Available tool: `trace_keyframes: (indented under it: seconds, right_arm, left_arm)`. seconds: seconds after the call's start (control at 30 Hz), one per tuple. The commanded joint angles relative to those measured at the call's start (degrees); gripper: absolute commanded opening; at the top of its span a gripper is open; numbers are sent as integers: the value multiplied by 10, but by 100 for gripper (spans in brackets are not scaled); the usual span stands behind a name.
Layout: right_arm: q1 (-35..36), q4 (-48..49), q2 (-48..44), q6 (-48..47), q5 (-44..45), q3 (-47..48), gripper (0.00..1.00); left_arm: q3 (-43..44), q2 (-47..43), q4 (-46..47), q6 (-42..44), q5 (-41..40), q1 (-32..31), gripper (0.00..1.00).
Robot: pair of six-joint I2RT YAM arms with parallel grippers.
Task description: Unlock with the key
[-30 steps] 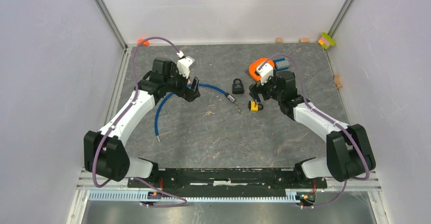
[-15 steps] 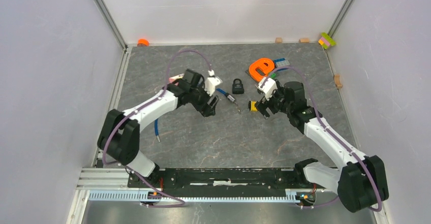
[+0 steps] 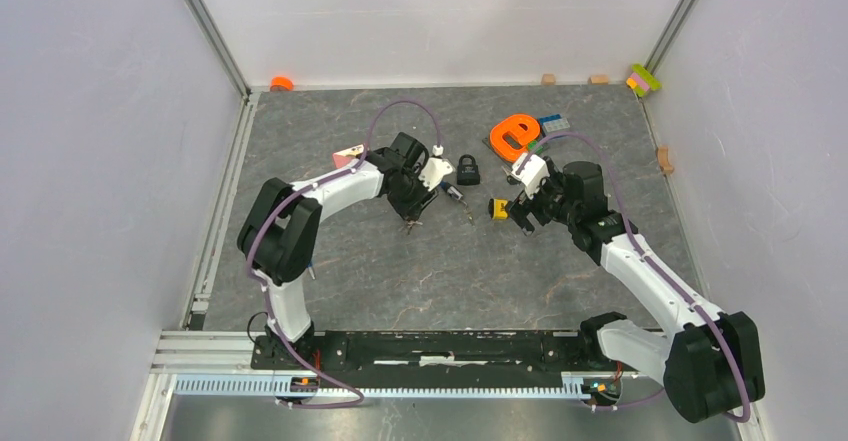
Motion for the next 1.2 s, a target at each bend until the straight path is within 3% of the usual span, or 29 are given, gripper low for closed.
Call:
trace_keyframes:
  seconds: [0.0, 0.47, 1.07, 1.17]
  right_arm:
    - [-3, 13, 2, -3, -11, -2, 97]
    - [-9, 11, 5, 4, -27, -1, 97]
    - [-16, 12, 2, 6, -38, -4, 97]
    - [-17, 14, 1, 6, -41, -5, 97]
  left_arm:
    - [24, 16, -16, 28, -6, 1, 48]
    - [36, 38, -25, 25, 1, 1, 38]
    - [8, -7, -14, -9, 33, 1, 3]
    - [-3, -23, -5, -15, 33, 1, 2]
